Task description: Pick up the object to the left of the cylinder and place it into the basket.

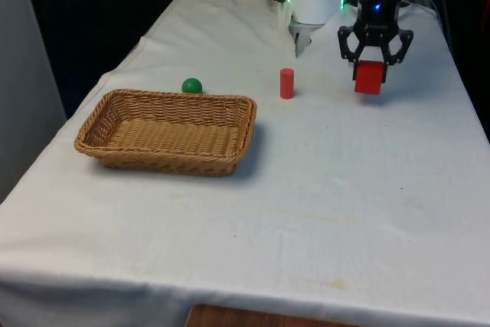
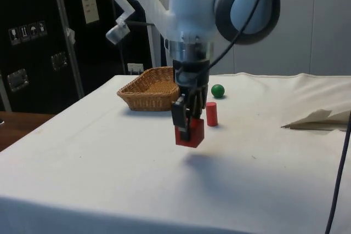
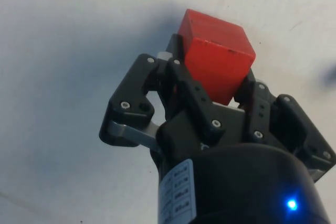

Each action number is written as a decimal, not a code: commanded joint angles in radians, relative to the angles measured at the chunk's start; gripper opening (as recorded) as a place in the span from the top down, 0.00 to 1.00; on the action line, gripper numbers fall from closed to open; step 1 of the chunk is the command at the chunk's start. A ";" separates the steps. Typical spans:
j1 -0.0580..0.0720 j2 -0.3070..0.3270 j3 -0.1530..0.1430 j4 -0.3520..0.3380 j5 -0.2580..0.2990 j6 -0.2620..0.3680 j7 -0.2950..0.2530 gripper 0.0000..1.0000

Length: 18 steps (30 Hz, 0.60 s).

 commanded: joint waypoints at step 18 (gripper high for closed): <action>-0.008 -0.061 -0.023 0.070 -0.041 -0.119 0.024 1.00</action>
